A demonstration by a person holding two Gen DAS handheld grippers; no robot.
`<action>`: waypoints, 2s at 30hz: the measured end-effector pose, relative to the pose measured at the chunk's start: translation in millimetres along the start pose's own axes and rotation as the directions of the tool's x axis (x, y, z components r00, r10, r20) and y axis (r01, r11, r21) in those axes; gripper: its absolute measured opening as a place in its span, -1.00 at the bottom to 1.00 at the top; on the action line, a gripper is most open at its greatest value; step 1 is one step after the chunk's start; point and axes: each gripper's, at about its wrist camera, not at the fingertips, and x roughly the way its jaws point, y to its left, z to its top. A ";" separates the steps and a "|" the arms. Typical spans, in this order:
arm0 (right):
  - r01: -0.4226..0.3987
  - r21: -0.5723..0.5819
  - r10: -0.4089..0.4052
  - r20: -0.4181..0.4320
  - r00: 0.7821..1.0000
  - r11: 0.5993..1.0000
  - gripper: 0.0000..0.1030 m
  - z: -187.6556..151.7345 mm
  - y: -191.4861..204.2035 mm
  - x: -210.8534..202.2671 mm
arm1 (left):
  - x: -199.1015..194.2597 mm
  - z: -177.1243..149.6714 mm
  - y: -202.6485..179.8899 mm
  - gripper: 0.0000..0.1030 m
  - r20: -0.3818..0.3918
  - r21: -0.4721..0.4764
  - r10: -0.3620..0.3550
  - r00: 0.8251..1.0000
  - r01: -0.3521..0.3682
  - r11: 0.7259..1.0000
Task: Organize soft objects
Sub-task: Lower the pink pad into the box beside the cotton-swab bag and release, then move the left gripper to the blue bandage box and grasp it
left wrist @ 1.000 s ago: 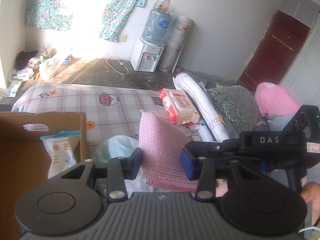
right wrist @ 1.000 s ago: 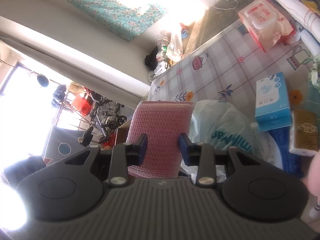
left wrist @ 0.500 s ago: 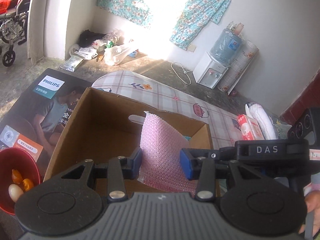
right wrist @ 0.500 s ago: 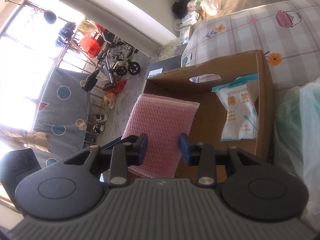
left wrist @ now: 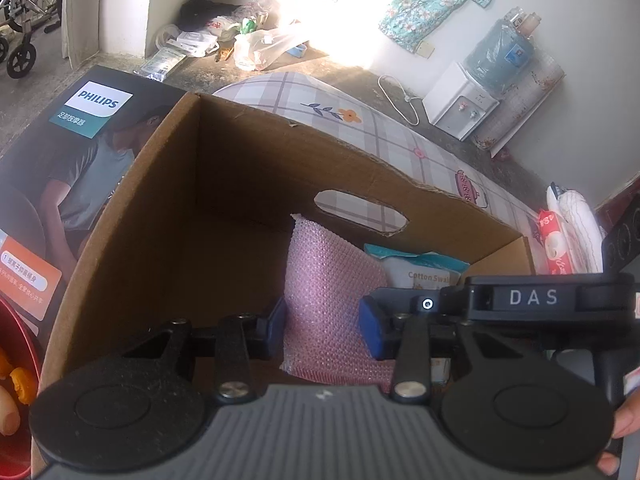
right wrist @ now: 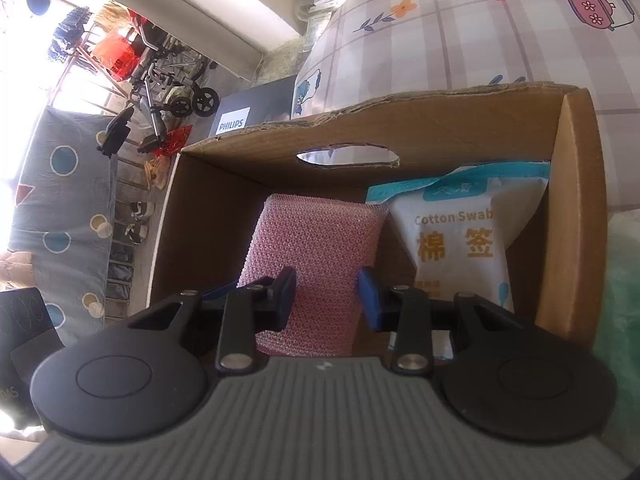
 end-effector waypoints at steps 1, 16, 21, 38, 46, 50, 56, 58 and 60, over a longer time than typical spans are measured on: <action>-0.005 0.001 0.005 -0.002 1.000 1.000 -0.33 1.2 -1.8 2.4 | 5.5 0.3 -0.6 -0.27 -0.016 0.004 0.016 1.000 -0.016 1.000; -0.063 -0.022 0.064 0.051 0.997 0.998 -0.33 1.1 5.2 -7.7 | 5.5 -1.8 1.0 -0.01 -0.036 -0.020 0.081 0.996 -0.081 0.996; -0.104 -0.021 0.105 0.079 0.991 0.994 -0.33 -7.5 6.4 -34.5 | -9.4 -11.4 -7.4 0.00 -0.062 0.029 0.095 0.994 -0.093 0.995; -0.291 -0.032 0.288 0.291 0.912 0.956 -0.32 -105.8 -40.1 -198.8 | 31.5 -36.4 4.6 -0.05 -0.304 -0.168 0.025 0.952 -0.080 0.983; -0.264 0.026 0.240 0.335 0.911 0.964 -0.32 -128.1 -86.3 -222.9 | 46.7 -19.3 -19.4 -0.05 -0.259 -0.138 0.042 0.965 -0.080 0.987; -0.259 0.056 0.226 0.331 0.916 0.964 -0.32 -129.0 -102.0 -221.6 | 50.9 -17.2 -33.4 -0.05 -0.236 -0.105 0.050 0.970 -0.077 0.991; -0.246 0.085 0.203 0.343 0.917 0.966 -0.26 -129.2 -117.9 -228.0 | 28.7 -24.4 -51.4 0.36 -0.203 -0.032 0.115 0.973 -0.124 0.992; -0.234 0.092 0.187 0.363 0.913 0.968 -0.22 -131.2 -124.5 -236.7 | 12.1 -25.4 -61.4 0.46 -0.165 0.010 0.145 0.976 -0.145 0.989; -0.218 0.099 0.164 0.387 0.907 0.971 -0.19 -134.2 -132.7 -248.9 | -6.5 -30.2 -68.7 0.56 -0.116 0.046 0.167 0.979 -0.163 0.986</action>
